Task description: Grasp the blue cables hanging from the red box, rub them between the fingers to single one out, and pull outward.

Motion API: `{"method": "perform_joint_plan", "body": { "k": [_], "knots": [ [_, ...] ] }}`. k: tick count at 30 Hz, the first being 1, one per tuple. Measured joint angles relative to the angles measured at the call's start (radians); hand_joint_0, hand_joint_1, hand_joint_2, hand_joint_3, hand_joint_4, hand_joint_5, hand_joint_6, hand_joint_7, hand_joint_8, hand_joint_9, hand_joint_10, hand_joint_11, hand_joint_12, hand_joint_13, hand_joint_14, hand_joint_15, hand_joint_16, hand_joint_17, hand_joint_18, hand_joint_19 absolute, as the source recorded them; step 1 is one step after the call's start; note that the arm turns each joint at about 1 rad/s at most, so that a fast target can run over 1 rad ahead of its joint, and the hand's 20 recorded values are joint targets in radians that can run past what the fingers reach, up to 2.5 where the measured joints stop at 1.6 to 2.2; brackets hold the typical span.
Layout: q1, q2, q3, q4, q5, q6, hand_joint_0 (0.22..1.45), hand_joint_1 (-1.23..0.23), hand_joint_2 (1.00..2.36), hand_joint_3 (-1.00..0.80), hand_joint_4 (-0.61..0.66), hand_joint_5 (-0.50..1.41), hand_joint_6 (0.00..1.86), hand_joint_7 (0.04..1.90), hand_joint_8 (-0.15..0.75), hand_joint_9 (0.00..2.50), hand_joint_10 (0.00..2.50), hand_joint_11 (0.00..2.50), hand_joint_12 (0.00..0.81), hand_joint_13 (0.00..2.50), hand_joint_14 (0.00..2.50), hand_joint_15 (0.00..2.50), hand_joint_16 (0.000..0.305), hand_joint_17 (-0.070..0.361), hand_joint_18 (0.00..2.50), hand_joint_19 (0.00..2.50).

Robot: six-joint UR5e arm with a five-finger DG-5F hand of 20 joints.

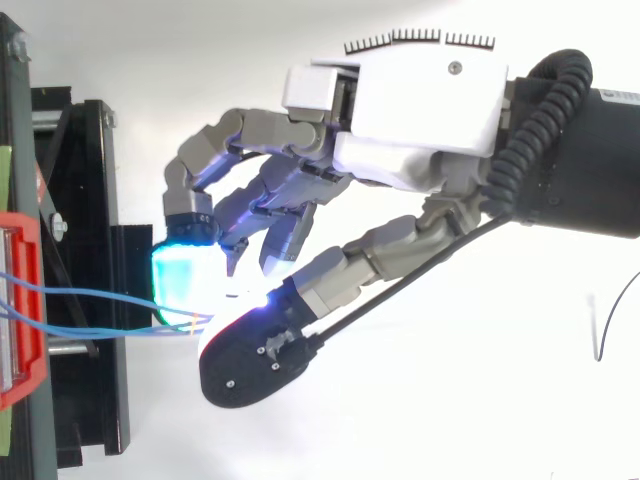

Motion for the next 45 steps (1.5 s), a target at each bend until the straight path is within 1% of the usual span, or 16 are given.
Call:
{"method": "perform_joint_plan", "body": {
  "k": [1, 6, 9, 12, 20, 25, 34, 45],
  "knots": [
    [0.000, 0.000, 0.000, 0.000, 0.000, 0.000, 0.60, -0.78, 1.00, -0.50, 0.04, -0.17, 0.83, 1.06, 0.287, 0.82, 0.02, 0.79, 0.392, 0.62, 0.02, 0.45, 0.054, 0.122, 0.76, 0.61],
    [0.000, 0.000, 0.000, -0.004, 0.000, 0.000, 0.60, -0.75, 1.00, -0.50, 0.04, -0.17, 0.83, 1.05, 0.286, 0.84, 0.02, 0.78, 0.394, 0.63, 0.01, 0.46, 0.054, 0.122, 0.77, 0.62],
    [0.000, -0.001, 0.000, -0.004, 0.000, 0.000, 0.59, -0.77, 1.00, -0.50, 0.06, -0.17, 0.82, 1.06, 0.285, 0.83, 0.02, 0.79, 0.395, 0.63, 0.01, 0.46, 0.055, 0.123, 0.76, 0.62],
    [0.000, -0.001, 0.000, -0.004, 0.000, 0.000, 0.57, -0.76, 1.00, -0.50, 0.05, -0.16, 0.82, 1.06, 0.283, 0.85, 0.02, 0.79, 0.396, 0.64, 0.02, 0.47, 0.055, 0.124, 0.76, 0.63],
    [0.000, -0.001, 0.000, -0.004, 0.000, 0.000, 0.57, -0.77, 1.00, -0.50, 0.06, -0.16, 0.81, 1.08, 0.284, 0.85, 0.02, 0.80, 0.400, 0.64, 0.02, 0.47, 0.055, 0.124, 0.76, 0.64],
    [0.000, 0.000, 0.000, -0.004, 0.000, 0.000, 0.56, -0.81, 1.00, -0.50, 0.08, -0.16, 0.82, 1.08, 0.288, 0.84, 0.02, 0.79, 0.401, 0.64, 0.02, 0.47, 0.056, 0.126, 0.76, 0.64],
    [0.000, 0.000, 0.001, -0.004, 0.000, 0.000, 0.51, -0.79, 1.00, -0.50, 0.09, -0.17, 0.82, 1.06, 0.306, 0.85, 0.02, 0.79, 0.415, 0.64, 0.02, 0.47, 0.059, 0.133, 0.77, 0.64],
    [0.000, 0.000, 0.001, -0.004, 0.000, 0.000, 0.54, -0.74, 1.00, -0.50, 0.07, -0.16, 0.82, 1.07, 0.302, 0.89, 0.02, 0.78, 0.406, 0.66, 0.02, 0.48, 0.057, 0.127, 0.78, 0.66]
  ]
}}
